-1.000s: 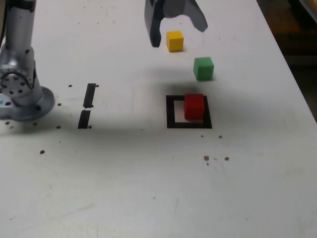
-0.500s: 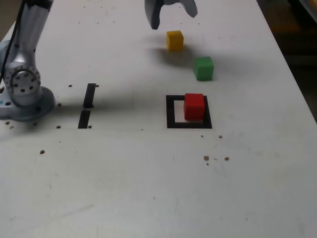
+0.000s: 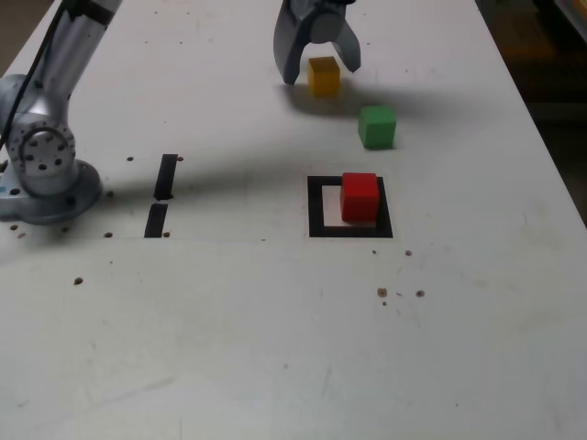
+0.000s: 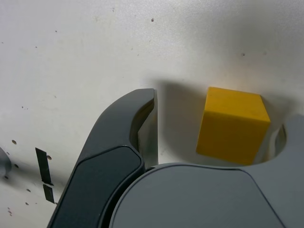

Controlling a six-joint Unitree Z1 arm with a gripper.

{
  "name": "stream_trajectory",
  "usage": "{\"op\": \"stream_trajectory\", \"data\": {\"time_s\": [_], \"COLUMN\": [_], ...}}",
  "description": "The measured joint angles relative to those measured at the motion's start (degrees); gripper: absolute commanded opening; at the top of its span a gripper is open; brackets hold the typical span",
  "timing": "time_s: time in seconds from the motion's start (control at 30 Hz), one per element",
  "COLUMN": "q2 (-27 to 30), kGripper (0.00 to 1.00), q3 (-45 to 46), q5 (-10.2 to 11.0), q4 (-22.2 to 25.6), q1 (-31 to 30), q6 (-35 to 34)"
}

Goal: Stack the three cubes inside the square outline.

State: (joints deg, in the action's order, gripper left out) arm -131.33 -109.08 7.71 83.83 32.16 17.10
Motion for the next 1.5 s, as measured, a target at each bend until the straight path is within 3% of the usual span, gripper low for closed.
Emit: {"op": "stream_trajectory", "data": {"time_s": [0.13, 0.4, 0.63, 0.83, 1.0, 1.23, 1.4, 1.5], "q2": [-1.2, -1.6, -2.3, -2.5, -0.9, 8.3, 15.6, 16.0], "kGripper": [0.77, 0.49, 0.44, 0.31, 0.25, 0.24, 0.24, 0.24], "q3": [-0.7, -2.4, -2.9, -2.9, -2.5, -3.9, -2.8, -2.2], "q5": [0.2, 0.6, -0.1, -1.0, -1.2, -1.9, -5.5, -6.6], "q4": [-0.4, -0.8, -1.4, -3.1, -2.0, 5.8, 8.9, 8.9], "q1": [0.0, 0.0, 0.0, 0.0, -1.1, -9.3, -18.7, -23.8], "q6": [0.0, 0.0, 0.0, 0.1, 0.1, -3.4, -10.7, -13.2]}}
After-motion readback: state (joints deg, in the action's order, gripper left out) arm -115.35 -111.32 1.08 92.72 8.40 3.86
